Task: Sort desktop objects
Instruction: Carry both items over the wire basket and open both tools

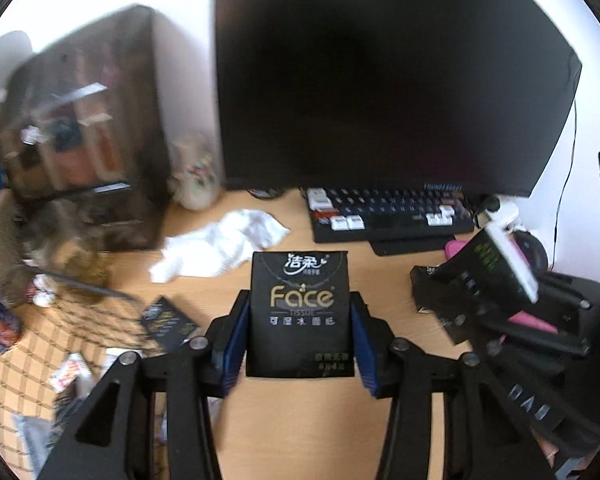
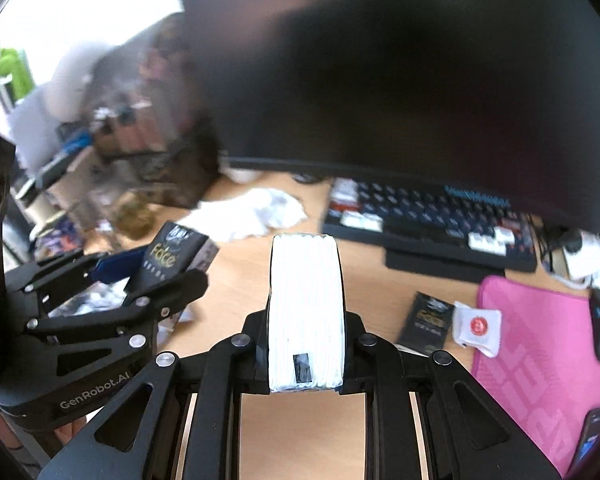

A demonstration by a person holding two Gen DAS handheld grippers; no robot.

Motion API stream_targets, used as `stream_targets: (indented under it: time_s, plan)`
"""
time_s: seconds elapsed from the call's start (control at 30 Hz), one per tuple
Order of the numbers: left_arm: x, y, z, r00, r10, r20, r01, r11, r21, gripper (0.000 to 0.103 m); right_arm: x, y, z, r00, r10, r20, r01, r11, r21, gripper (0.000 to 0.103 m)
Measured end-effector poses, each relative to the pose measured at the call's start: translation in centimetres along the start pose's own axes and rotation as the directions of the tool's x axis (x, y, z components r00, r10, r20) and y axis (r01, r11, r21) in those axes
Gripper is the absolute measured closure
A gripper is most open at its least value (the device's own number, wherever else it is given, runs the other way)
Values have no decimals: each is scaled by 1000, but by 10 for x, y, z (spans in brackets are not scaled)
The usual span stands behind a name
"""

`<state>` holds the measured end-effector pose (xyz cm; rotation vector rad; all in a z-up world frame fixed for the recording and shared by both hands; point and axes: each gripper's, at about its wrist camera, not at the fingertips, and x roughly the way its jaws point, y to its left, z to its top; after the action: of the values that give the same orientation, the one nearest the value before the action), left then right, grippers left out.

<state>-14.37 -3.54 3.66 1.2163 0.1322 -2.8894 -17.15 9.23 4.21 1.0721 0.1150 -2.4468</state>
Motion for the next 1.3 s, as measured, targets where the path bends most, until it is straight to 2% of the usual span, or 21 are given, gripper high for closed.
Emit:
stream_targets:
  time_s: [0.17, 0.27, 0.5, 0.63, 0.7, 0.73, 0.77, 0.8, 0.83, 0.9, 1.03, 1.2, 1.3]
  plan:
    - [-49, 46, -7, 995, 86, 46, -84, 995, -48, 51, -12, 64, 4, 996, 86, 20, -84, 993, -88, 83]
    - [-69, 81, -18, 989, 140, 44, -136, 987, -83, 51, -12, 105, 5, 989, 144, 18, -140, 980, -138, 83]
    - [-82, 169, -65, 962, 271, -42, -274, 946, -173, 51, 17, 198, -4, 964, 261, -56, -267, 932, -244, 83]
    - [-78, 203, -90, 952, 294, -87, -306, 928, -213, 51, 31, 232, -11, 952, 293, -88, -306, 910, -280, 83]
    - [-76, 209, -94, 954, 284, -93, -298, 928, -223, 51, 39, 242, -15, 949, 296, -106, -314, 904, -289, 81]
    - [-80, 208, -94, 963, 262, -69, -271, 935, -228, 50, 41, 245, -17, 950, 293, -106, -312, 904, -292, 81]
    - [-84, 208, -94, 967, 251, -46, -255, 939, -231, 41, 42, 245, -18, 950, 294, -100, -311, 906, -287, 76]
    - [-86, 207, -94, 966, 256, -40, -258, 938, -231, 36, 42, 243, -18, 950, 298, -95, -313, 909, -276, 68]
    - [-87, 206, -94, 963, 269, -35, -269, 935, -232, 31, 40, 239, -17, 949, 304, -87, -316, 913, -257, 67]
    - [-87, 205, -94, 963, 267, -31, -266, 937, -224, 30, 34, 232, -13, 950, 305, -66, -312, 919, -242, 62]
    - [-91, 191, -91, 974, 226, -22, -225, 948, -223, 30, 26, 214, -6, 959, 283, -32, -283, 936, -212, 61]
    - [-94, 155, -81, 982, 189, 2, -186, 969, -161, 30, 17, 181, -7, 968, 251, -24, -251, 954, -167, 61]
    - [-92, 122, -76, 990, 144, 7, -142, 983, -117, 30, 10, 156, -8, 973, 231, -10, -230, 964, -137, 61]
